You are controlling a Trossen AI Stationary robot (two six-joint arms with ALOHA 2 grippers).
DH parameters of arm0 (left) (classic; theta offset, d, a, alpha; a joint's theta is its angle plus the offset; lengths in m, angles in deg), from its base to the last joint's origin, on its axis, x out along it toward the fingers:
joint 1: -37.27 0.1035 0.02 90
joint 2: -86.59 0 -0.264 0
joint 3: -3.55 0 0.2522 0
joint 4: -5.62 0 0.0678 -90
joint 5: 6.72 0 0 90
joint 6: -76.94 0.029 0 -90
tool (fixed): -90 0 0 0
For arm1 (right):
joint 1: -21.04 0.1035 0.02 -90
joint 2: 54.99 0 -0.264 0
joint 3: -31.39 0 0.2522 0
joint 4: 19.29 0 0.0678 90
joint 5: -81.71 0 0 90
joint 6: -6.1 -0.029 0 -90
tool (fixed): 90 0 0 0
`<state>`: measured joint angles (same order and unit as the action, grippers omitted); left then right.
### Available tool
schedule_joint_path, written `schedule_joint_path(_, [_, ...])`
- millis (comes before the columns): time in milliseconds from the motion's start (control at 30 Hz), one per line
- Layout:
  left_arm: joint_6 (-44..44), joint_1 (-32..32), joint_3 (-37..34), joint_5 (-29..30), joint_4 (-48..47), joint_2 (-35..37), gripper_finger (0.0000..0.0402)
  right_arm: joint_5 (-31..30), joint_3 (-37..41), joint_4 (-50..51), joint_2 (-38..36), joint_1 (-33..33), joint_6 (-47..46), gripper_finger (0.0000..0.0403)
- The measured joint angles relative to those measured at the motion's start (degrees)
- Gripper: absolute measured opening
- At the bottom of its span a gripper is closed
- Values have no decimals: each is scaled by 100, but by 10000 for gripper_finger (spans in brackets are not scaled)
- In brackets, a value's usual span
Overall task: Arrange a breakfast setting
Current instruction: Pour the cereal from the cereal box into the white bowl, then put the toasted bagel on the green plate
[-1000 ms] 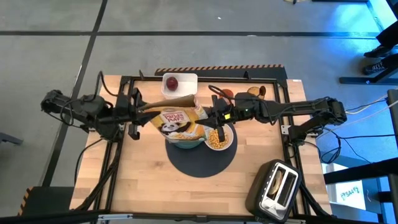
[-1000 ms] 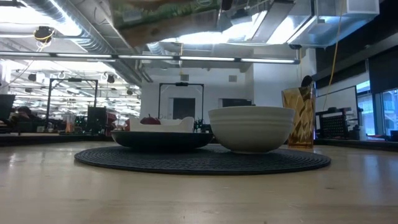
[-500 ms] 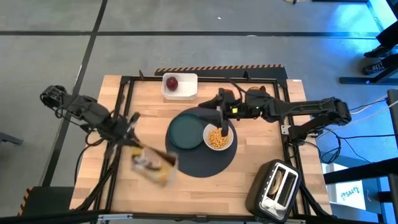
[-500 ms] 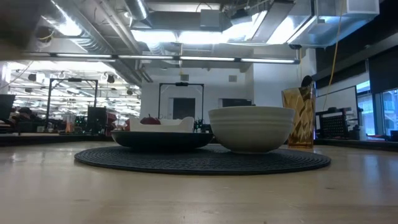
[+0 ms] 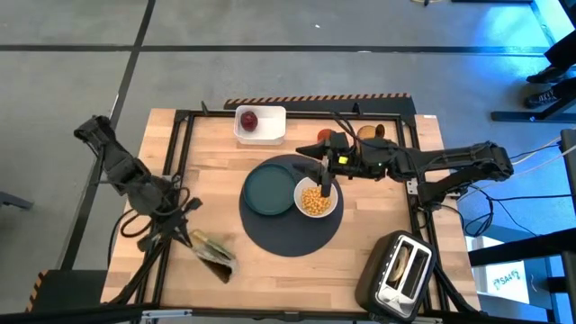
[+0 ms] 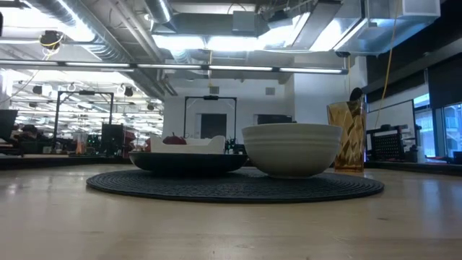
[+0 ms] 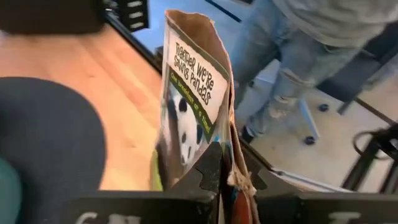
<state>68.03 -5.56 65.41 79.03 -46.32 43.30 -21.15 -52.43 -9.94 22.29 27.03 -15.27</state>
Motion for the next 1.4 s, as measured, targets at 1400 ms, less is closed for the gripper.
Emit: schedule_joint_path(1400, [-1776,-633,651,240,-407,693,142,-560,4,-365,7,189,17,246])
